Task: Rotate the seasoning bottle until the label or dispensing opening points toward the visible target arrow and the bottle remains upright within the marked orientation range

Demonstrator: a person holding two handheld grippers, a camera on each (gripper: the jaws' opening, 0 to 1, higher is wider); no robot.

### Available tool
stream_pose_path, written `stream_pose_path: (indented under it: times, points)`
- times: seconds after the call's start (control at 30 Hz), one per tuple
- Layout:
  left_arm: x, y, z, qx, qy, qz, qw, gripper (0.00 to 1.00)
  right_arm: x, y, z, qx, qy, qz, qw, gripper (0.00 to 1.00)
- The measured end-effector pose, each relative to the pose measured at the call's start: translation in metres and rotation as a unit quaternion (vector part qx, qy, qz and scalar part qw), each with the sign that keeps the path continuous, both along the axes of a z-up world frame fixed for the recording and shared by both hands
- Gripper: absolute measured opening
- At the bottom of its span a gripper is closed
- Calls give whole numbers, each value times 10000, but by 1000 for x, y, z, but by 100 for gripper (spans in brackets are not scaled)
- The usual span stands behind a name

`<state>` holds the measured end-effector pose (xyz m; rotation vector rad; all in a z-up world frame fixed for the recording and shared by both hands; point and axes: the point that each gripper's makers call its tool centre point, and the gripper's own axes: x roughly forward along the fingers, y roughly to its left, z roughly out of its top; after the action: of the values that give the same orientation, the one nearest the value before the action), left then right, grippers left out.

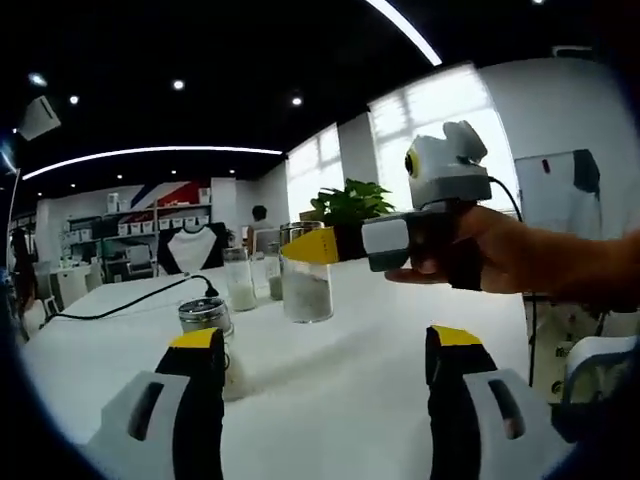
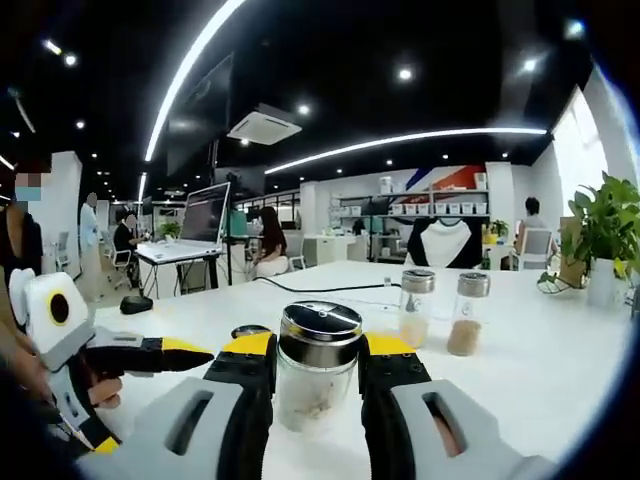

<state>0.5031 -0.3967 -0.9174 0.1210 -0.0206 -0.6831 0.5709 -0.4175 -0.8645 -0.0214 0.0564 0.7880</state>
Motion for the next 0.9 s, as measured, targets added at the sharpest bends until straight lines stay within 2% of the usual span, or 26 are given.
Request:
stream_pose_path:
  times: [0.07, 0.2, 0.3, 0.37, 0.43, 0.47, 0.5, 0.53, 0.57, 0.67, 0.77, 0.9]
  points:
    - [6, 1, -5, 129, -64, 100, 9998, 87, 0, -2, -2, -36, -5, 70, 10000, 29]
    - [11, 0, -5, -48, -138, 4, 9999, 87, 3, -6, -3, 5, 30, 183, 9998, 29]
    - [14, 2, 6, -89, -335, 125, 9993, 86, 1, -7, -8, -127, -30, 374, 9992, 29]
    - [11, -5, 14, -147, -521, 148, 9984, 85, -1, -8, -11, -110, 3, 506, 9987, 29]
    - [8, -16, 15, -180, -688, 68, 9974, 85, -1, -12, -13, -120, 10, 580, 9982, 29]
    - [8, -20, 12, -79, -692, 23, 9976, 85, 0, -12, -13, -139, 6, 603, 9981, 29]
    - [7, -25, 6, 246, -686, -63, 9973, 86, 0, -14, -13, -166, -6, 626, 9979, 29]
    - [7, -28, 6, 413, -796, -135, 9959, 87, 0, -15, -13, -187, -19, 637, 9978, 29]
    - [5, -33, 6, 441, -862, -265, 9949, 88, 1, -17, -12, -209, -26, 659, 9976, 29]
    - [-2, -41, -1, 369, -649, -654, 9951, 90, 2, -21, -9, -164, -5, 709, 9974, 29]
    - [-1, -37, 2, 237, -627, -620, 9958, 89, 2, -20, -8, -175, -3, 747, 9971, 29]
    - [3, -33, 4, 244, -649, -443, 9966, 89, -1, -14, -7, -227, -33, 776, 9967, 29]
